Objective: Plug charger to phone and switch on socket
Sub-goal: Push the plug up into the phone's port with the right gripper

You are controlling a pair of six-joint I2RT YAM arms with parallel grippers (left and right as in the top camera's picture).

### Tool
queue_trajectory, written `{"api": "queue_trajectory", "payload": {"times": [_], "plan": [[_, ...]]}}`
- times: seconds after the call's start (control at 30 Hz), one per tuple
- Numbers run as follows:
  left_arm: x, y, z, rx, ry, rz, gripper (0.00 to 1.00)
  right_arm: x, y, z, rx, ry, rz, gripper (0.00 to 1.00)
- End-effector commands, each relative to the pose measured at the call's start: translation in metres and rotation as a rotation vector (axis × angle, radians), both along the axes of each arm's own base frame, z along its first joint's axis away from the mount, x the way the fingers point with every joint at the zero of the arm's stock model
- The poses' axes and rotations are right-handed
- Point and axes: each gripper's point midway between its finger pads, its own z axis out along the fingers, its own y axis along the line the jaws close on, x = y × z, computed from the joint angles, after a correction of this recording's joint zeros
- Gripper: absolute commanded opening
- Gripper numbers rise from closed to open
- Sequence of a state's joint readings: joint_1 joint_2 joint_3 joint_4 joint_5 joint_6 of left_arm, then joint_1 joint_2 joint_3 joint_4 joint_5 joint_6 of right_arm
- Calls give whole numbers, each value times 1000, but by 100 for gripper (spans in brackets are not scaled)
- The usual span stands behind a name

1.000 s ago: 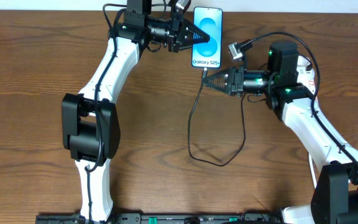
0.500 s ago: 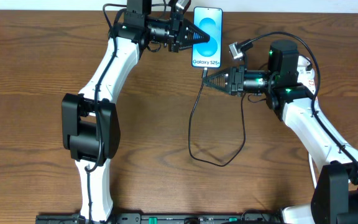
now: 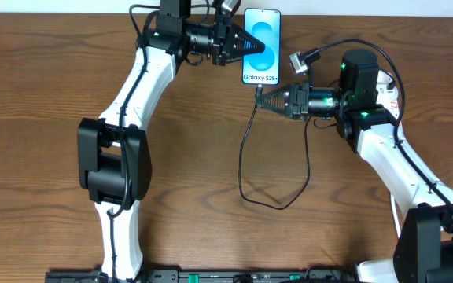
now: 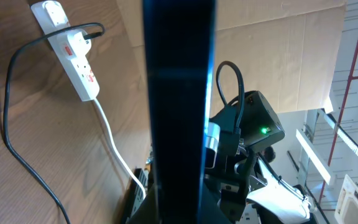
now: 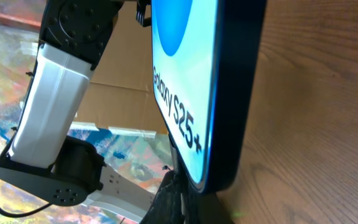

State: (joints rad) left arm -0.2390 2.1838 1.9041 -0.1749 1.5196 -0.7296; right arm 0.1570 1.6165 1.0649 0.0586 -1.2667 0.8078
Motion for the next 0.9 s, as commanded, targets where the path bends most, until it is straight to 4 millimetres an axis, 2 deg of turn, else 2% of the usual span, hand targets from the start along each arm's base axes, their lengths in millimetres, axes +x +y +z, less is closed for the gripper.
{"api": "queue_trajectory", "payload": {"times": [0.0, 0.87], "plan": [[-16, 1, 29, -41, -67, -51, 7, 8, -7, 5, -2, -11, -39, 1], [-16, 1, 29, -41, -65, -51, 7, 21, -13, 8, -10, -49, -95, 1]]}}
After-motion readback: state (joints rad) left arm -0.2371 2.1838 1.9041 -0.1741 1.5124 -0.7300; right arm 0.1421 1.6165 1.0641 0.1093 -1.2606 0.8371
